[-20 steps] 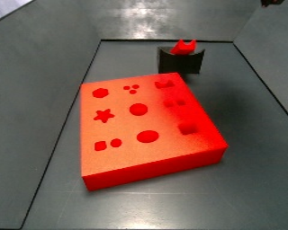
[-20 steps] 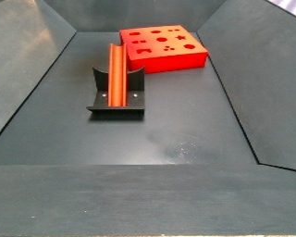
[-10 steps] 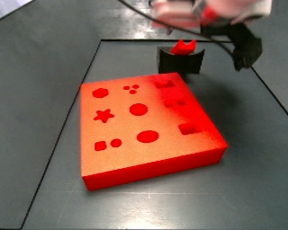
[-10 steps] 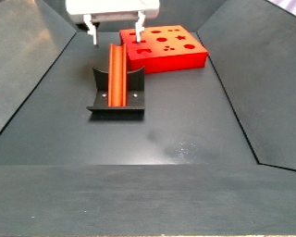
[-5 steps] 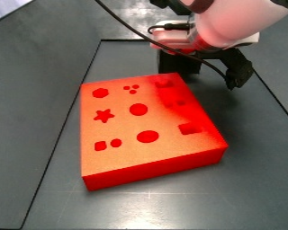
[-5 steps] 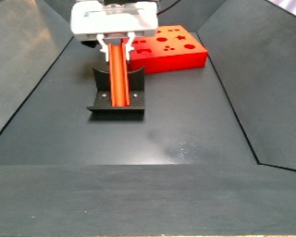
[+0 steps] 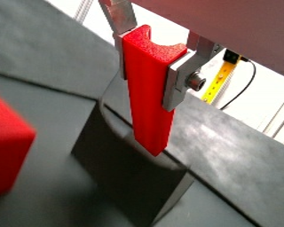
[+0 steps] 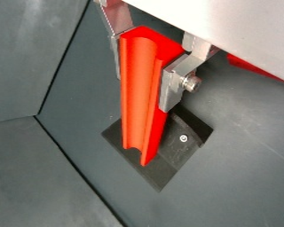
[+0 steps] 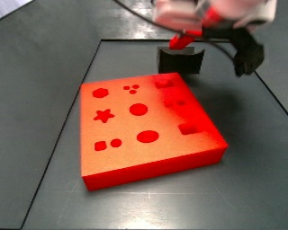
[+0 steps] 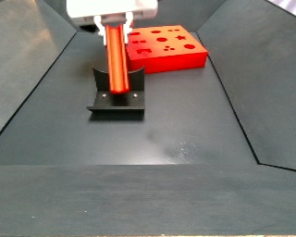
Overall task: Pick up the arch object. Move up. Place the arch object on the fixture. Regrasp the arch object. Move to above the board. Insert the arch object.
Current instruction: Move to above the board.
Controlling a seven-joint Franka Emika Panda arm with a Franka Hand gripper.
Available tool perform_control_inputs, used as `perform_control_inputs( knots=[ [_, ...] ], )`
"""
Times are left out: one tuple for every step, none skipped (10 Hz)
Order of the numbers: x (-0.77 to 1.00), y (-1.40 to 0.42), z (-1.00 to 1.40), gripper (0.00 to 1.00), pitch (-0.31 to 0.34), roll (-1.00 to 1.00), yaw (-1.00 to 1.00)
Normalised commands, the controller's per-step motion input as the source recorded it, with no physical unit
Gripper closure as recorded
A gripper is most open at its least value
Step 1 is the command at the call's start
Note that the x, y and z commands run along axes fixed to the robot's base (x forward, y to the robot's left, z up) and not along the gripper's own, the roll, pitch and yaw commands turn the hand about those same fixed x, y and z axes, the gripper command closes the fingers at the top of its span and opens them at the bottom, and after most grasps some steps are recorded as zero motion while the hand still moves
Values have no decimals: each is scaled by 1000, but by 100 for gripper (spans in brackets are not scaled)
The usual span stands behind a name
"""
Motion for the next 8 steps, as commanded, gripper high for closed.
perform_control_inputs(
  knots=[
    [10,-127,1000,100,193,-76,131],
    [14,-122,1000,100,171,-50,152],
    [20,-120,1000,100,150,-33,159],
    [27,-115,1000,100,122,-15,161],
    [31,-112,1000,100,102,-14,154],
    [35,-103,1000,100,85,-14,144],
    [34,-93,1000,100,67,-20,133],
    [34,-85,985,100,52,-26,116]
  ],
)
